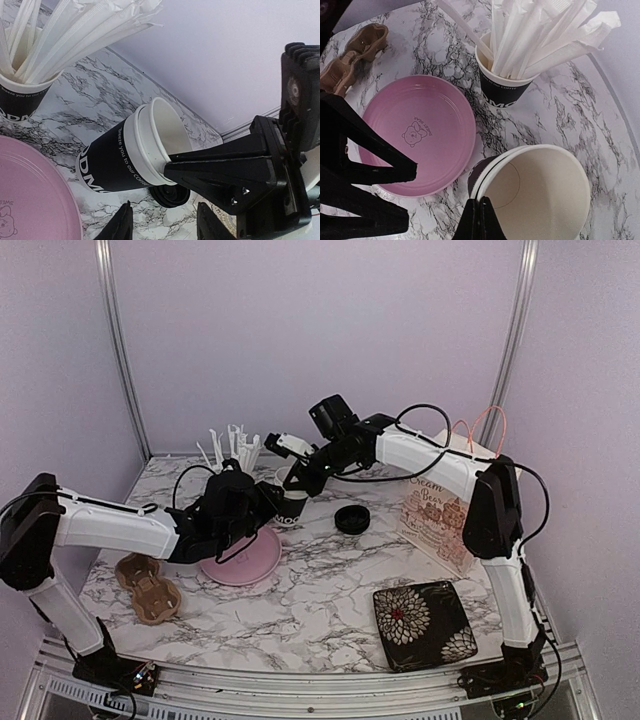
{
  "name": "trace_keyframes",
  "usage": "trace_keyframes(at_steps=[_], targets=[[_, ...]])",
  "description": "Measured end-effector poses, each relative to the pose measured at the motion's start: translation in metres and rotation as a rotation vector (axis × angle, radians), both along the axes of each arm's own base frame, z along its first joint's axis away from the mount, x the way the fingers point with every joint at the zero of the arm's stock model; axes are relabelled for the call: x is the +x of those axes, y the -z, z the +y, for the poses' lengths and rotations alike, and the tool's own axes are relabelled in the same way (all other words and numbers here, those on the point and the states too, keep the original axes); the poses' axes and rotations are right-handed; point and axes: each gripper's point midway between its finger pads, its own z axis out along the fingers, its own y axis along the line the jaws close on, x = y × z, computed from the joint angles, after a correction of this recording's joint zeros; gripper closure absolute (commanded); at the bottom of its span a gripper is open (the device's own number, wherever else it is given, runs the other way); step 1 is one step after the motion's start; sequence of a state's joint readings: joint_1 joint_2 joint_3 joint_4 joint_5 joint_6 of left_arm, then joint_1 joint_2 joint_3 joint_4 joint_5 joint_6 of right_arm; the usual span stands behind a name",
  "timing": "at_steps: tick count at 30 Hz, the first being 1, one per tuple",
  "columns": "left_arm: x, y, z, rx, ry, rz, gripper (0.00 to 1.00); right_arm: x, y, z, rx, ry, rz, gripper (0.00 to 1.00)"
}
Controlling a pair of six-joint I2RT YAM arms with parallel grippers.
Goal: Pack the takeout coffee
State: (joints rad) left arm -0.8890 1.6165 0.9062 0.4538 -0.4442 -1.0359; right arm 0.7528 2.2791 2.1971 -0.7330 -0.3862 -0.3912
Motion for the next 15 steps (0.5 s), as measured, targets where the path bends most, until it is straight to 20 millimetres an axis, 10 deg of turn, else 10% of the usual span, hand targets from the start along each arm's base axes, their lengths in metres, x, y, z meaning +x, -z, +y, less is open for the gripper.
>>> trace_keyframes(at_steps=[15], targets=[[0.019, 0.012, 0.005, -0.008, -0.039, 0.025, 0.63, -0.005, -0.015, 0.000, 0.029, -0.011, -0.003, 1.00]])
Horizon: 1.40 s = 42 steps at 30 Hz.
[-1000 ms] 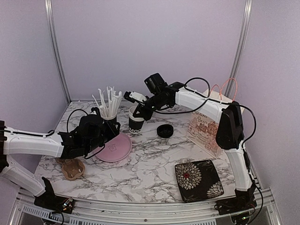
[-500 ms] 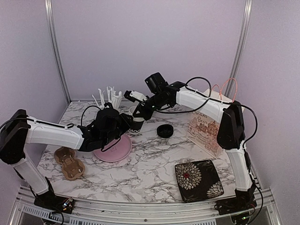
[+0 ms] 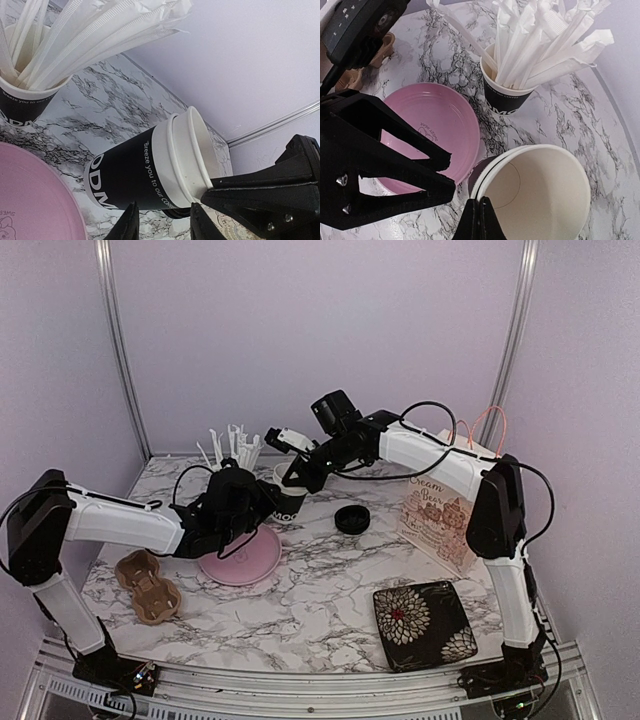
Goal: Pack the takeout coffee
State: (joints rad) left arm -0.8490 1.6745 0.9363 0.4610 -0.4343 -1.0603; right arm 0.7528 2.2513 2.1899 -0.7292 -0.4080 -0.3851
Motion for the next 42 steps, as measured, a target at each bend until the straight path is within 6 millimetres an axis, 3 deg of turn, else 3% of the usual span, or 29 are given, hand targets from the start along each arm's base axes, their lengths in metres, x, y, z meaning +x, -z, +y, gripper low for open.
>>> trace_keyframes(at_steps=[23, 32, 42], targets=[[0.016, 0.007, -0.005, 0.006, -0.007, 0.004, 0.63, -0.001, 0.003, -0.001, 0.000, -0.006, 0.014, 1.00], [0.039, 0.012, -0.021, 0.009, -0.014, -0.021, 0.63, 0.017, 0.007, -0.017, -0.036, 0.053, -0.017, 1.00], [0.047, 0.004, -0.020, 0.002, -0.019, -0.063, 0.64, 0.022, -0.004, -0.019, -0.017, 0.023, -0.034, 1.00]])
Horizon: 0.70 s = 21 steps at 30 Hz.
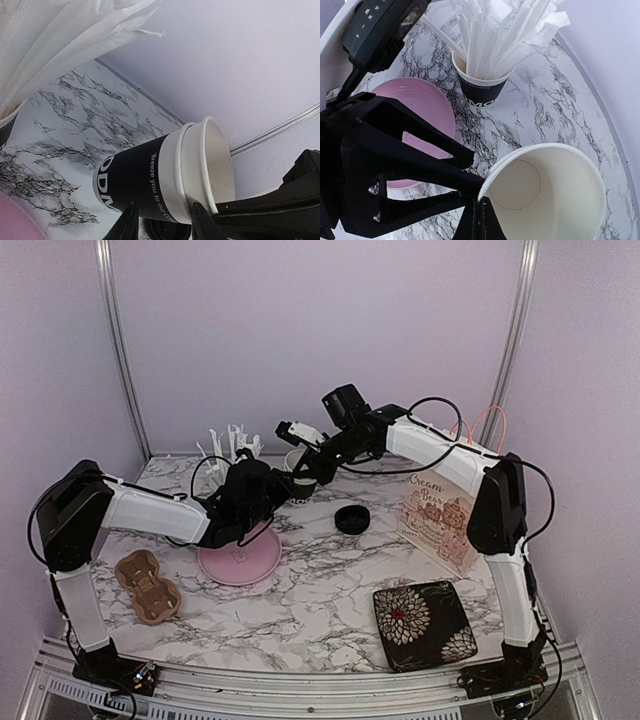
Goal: Pack the takeout coffee
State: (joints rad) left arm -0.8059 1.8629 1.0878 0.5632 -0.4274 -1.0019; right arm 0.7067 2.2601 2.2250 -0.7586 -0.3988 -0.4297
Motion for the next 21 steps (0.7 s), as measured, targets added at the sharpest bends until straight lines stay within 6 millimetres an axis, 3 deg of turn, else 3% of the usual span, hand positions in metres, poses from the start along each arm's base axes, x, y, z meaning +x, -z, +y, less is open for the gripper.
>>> trace_keyframes(at_steps=[21], targets=[[0.000, -0.005, -0.006, 0.002, 0.030, -0.016, 0.64, -0.011, -0.007, -0.010, -0.076, -0.163, -0.106, 1.00]])
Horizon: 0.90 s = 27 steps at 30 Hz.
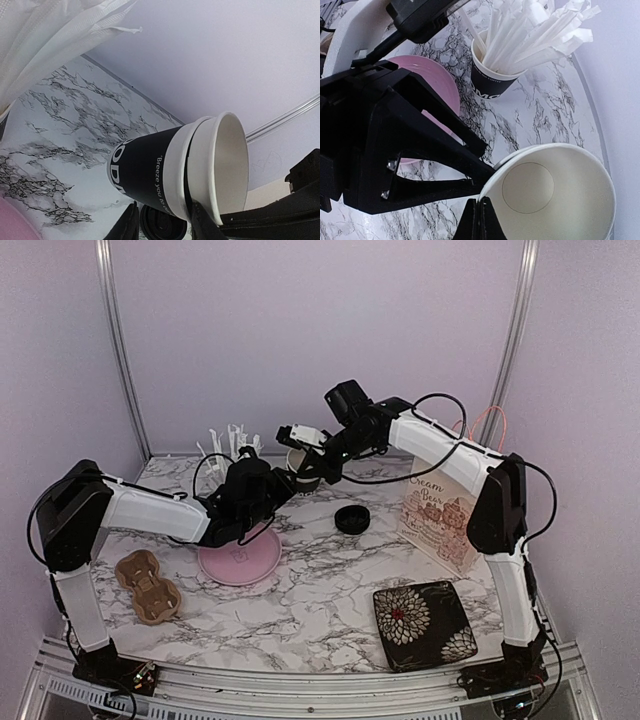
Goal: Pack the takeout coffee
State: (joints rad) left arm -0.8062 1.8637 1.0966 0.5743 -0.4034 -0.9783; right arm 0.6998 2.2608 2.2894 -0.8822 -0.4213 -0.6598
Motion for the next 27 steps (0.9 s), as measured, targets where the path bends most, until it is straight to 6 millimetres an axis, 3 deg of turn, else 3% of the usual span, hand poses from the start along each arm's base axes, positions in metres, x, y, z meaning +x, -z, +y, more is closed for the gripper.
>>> trace_keyframes(at_steps=[14, 17, 22, 27], targets=[[-0.003, -0.004, 0.001, 0.035, 0.014, -0.008, 0.64, -0.015, -0.001, -0.006, -0.058, -0.137, -0.040, 1.00], [0.003, 0.001, 0.014, 0.070, -0.034, 0.000, 0.64, -0.042, 0.000, -0.008, -0.052, -0.224, 0.041, 1.00], [0.019, 0.024, 0.050, 0.145, -0.129, 0.049, 0.64, -0.101, -0.022, 0.006, 0.001, -0.371, 0.123, 1.00], [0.014, 0.031, 0.051, 0.190, -0.126, 0.060, 0.64, -0.114, -0.059, 0.015, 0.060, -0.383, 0.045, 1.00]])
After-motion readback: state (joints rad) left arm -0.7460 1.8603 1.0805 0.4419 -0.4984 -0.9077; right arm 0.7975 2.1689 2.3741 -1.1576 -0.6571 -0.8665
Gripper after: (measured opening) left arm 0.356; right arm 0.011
